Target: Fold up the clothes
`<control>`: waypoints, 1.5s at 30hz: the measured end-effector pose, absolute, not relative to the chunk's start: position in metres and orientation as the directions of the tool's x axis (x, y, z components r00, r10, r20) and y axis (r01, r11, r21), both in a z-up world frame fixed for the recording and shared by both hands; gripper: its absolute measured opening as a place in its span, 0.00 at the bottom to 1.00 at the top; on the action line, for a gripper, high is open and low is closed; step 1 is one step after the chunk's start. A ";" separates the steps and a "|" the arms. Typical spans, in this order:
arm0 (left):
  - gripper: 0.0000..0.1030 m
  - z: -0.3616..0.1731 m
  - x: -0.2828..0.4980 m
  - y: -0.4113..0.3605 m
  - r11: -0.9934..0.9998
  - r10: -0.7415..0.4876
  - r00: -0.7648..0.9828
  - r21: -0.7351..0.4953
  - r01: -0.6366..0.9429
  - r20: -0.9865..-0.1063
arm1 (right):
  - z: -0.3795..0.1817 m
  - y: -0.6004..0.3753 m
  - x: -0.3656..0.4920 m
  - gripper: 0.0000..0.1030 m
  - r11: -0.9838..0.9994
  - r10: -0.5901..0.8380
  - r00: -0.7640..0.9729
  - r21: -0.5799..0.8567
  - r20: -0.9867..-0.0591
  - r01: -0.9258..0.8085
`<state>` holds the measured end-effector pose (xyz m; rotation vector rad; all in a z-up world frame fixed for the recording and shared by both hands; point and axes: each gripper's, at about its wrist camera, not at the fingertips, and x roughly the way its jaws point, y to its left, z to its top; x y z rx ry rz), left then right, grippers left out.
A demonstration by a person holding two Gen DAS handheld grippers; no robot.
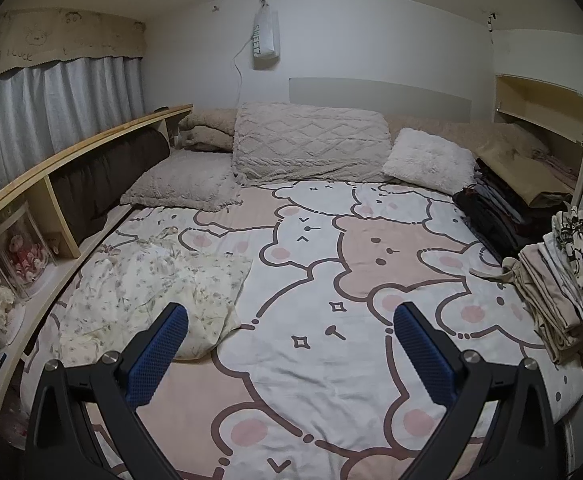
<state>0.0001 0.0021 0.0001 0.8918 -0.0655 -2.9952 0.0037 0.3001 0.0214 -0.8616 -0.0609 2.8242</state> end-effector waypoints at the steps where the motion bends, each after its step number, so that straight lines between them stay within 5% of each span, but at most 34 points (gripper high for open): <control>1: 1.00 0.000 0.000 0.003 -0.999 -0.031 -0.837 0.050 0.004 -0.546 | 0.021 0.300 0.003 1.00 -0.982 0.189 -0.813 -0.092 -0.551 -0.166; 45: 1.00 -0.007 -0.003 0.003 -0.998 -0.034 -0.831 0.061 -0.001 -0.555 | 0.010 0.296 -0.006 1.00 -0.984 0.178 -0.788 -0.099 -0.590 -0.149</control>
